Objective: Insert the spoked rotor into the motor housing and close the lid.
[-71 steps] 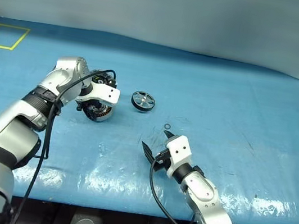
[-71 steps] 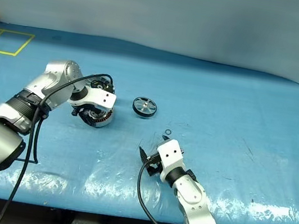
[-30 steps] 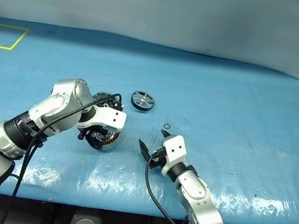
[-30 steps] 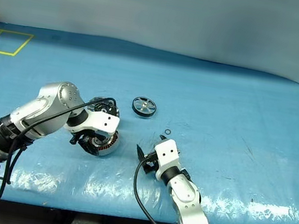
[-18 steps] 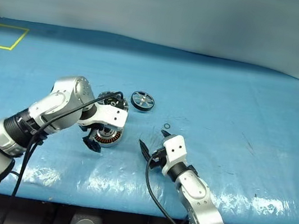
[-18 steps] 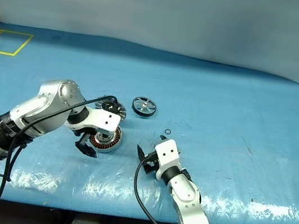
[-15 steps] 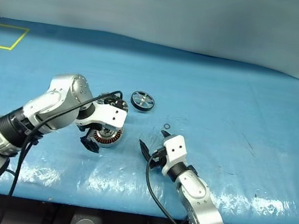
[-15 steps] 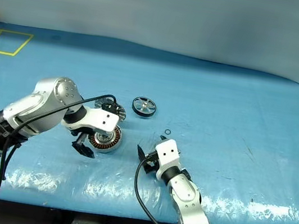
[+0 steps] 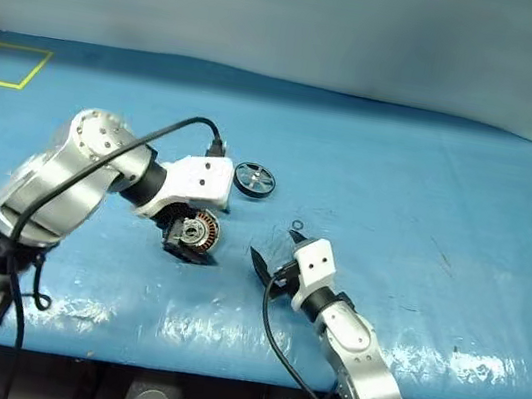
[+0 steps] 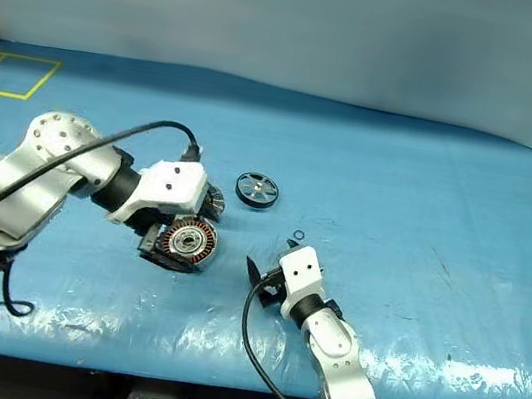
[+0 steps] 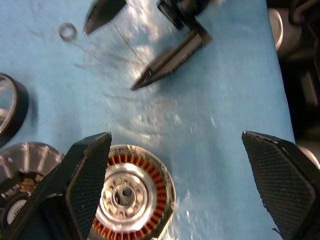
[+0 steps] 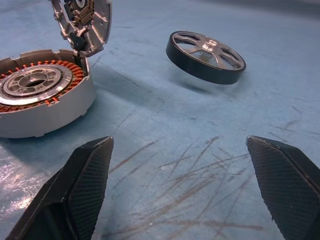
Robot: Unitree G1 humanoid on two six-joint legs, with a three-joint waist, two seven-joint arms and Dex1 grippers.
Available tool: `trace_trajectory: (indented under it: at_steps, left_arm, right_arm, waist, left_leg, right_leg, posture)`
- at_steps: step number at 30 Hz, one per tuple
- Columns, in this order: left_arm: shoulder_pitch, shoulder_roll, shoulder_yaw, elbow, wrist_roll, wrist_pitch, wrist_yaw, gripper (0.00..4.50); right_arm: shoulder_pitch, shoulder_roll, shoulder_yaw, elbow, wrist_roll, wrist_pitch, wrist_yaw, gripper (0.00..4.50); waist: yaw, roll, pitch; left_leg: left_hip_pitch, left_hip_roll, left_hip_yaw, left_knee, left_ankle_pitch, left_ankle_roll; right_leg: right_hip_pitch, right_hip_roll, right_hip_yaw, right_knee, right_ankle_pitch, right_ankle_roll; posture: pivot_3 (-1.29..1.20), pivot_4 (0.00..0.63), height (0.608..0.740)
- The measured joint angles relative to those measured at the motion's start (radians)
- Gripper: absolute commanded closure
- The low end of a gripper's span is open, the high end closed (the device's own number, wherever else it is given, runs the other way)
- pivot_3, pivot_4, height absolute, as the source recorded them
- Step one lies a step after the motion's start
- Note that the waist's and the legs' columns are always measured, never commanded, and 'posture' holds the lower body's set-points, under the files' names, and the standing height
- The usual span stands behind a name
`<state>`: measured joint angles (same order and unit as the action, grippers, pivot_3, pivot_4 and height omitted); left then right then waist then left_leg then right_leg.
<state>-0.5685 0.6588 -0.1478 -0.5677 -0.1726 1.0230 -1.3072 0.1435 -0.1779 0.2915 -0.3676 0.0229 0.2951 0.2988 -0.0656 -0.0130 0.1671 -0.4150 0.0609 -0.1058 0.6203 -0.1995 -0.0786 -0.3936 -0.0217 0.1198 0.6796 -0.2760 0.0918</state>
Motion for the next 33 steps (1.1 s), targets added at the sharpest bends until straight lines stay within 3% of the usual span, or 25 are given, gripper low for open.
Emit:
trace_trajectory:
  at_steps: [3, 6, 11, 15, 22, 33]
  left_arm:
    - [0.269, -0.241, 0.156, -0.068, -0.047, -0.099, 0.214, 0.05]
    - [0.483, -0.387, 0.216, -0.113, -0.064, -0.176, 0.380, 0.05]
    - [0.756, -0.512, 0.136, -0.119, -0.031, -0.367, 0.578, 0.05]
    - [0.863, -0.543, 0.039, -0.060, 0.061, -0.604, 0.712, 0.05]
    - [0.956, -0.541, -0.020, 0.084, 0.145, -0.925, 0.843, 0.05]
    - [1.012, -0.556, 0.001, 0.173, 0.072, -1.063, 0.914, 0.05]
  right_arm:
    - [0.034, -0.014, -0.025, -0.059, -0.004, 0.020, -0.019, 0.00]
    - [0.052, -0.018, -0.050, -0.092, -0.006, 0.050, -0.040, 0.00]
    - [0.046, -0.001, -0.092, -0.108, -0.015, 0.153, -0.093, 0.00]
    - [-0.012, 0.009, -0.109, -0.074, -0.031, 0.222, -0.125, 0.00]
    - [-0.161, 0.073, -0.117, 0.065, -0.034, 0.306, -0.153, 0.00]
    - [-0.320, 0.161, -0.143, 0.271, -0.016, 0.294, -0.187, 0.00]
  waist:
    - [-0.005, 0.000, 0.000]
    - [0.003, 0.000, -0.001]
    - [0.010, -0.001, -0.001]
    - [0.008, -0.002, -0.001]
    - [-0.001, -0.002, -0.001]
    - [-0.004, -0.001, -0.001]
  left_leg:
    - [0.001, 0.001, 0.000, -0.001, 0.000, 0.000]
    - [0.002, 0.000, -0.001, 0.000, 0.000, 0.000]
    - [0.003, -0.001, 0.001, 0.007, 0.000, 0.000]
    - [0.004, -0.001, 0.004, 0.008, 0.003, 0.003]
    - [0.000, -0.002, 0.007, 0.005, 0.003, 0.004]
    - [0.001, -0.001, 0.006, -0.004, 0.003, 0.004]
  right_leg:
    - [0.000, 0.000, 0.000, 0.001, 0.003, -0.001]
    - [0.001, 0.000, 0.000, 0.001, 0.003, -0.003]
    - [0.005, -0.001, 0.001, 0.000, 0.001, -0.002]
    - [0.000, -0.003, 0.003, -0.001, 0.002, -0.002]
    - [-0.001, -0.004, 0.005, -0.001, 0.003, -0.002]
    - [-0.003, -0.003, 0.004, -0.003, 0.002, -0.004]
  posture:
    - [0.00, 0.150, 0.740]
    - [0.00, 0.150, 0.740]
    - [0.00, 0.150, 0.740]
    - [0.00, 0.150, 0.740]
    - [0.00, 0.150, 0.740]
    - [0.00, 0.150, 0.740]
